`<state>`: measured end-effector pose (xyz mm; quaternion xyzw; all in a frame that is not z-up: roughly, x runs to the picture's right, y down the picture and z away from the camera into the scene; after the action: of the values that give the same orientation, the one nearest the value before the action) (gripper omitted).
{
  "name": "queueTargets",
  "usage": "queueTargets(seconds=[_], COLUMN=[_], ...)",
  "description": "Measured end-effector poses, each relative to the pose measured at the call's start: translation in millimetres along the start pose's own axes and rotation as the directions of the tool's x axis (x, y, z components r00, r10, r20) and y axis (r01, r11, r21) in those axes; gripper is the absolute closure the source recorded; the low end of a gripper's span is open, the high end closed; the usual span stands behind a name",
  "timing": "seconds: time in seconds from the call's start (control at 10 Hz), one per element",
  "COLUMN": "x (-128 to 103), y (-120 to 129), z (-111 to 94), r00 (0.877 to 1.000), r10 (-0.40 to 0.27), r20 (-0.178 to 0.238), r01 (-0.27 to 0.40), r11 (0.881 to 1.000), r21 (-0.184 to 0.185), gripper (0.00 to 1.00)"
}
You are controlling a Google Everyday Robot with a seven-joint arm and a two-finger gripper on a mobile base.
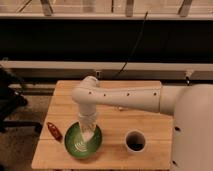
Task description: Place the white sponge in the ceramic bowl
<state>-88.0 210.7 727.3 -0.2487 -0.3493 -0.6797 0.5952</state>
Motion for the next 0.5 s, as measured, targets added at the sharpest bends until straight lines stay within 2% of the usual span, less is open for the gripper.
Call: queueTargets(seconds=[0.4,0.5], x=[-5.8,-6.6], y=[-10.1,-10.9], z=[5.4,5.7], r00=[0.999,0.999], r10=[-0.028,-0.032], r20=[0.017,0.018], r01=[0.028,0.032], r11=[1.0,0.999], r21=[0.004,0.005], gripper=[0.29,0.22])
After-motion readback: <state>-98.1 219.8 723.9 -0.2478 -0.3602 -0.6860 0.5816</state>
